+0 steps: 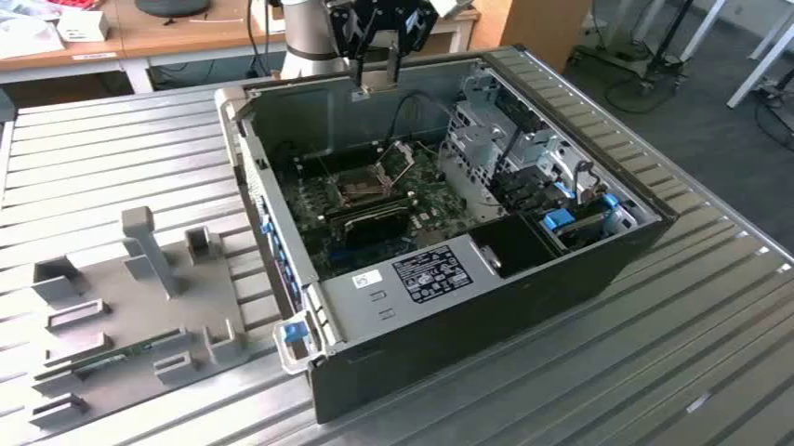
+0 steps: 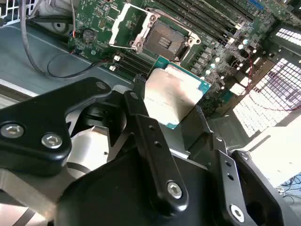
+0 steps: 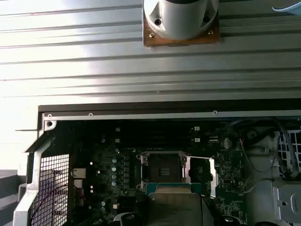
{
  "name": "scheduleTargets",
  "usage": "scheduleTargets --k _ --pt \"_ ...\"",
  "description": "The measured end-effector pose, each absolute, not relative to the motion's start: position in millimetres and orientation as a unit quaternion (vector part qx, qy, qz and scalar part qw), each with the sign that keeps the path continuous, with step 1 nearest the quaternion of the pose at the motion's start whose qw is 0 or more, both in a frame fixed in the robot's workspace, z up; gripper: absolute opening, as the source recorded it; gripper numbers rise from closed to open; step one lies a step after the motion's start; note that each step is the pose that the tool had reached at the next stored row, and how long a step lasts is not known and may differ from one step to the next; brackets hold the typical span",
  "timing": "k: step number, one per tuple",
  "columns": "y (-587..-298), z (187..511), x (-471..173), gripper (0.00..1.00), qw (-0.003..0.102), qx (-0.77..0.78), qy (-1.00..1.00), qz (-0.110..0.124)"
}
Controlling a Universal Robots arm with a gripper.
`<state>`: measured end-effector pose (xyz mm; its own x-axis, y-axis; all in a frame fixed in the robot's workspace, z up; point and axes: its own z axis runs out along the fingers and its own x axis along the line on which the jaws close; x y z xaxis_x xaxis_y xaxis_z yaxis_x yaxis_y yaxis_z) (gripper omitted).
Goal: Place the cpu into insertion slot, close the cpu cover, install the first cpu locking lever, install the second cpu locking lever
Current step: 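Place the cpu into insertion slot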
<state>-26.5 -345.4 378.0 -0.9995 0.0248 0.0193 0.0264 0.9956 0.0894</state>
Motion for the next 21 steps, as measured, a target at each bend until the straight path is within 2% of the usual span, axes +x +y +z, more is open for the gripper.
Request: scheduleTargets --k 21 --pt "-345.4 368.8 -26.5 0.54 0.009 -0.013 -0.999 -0.045"
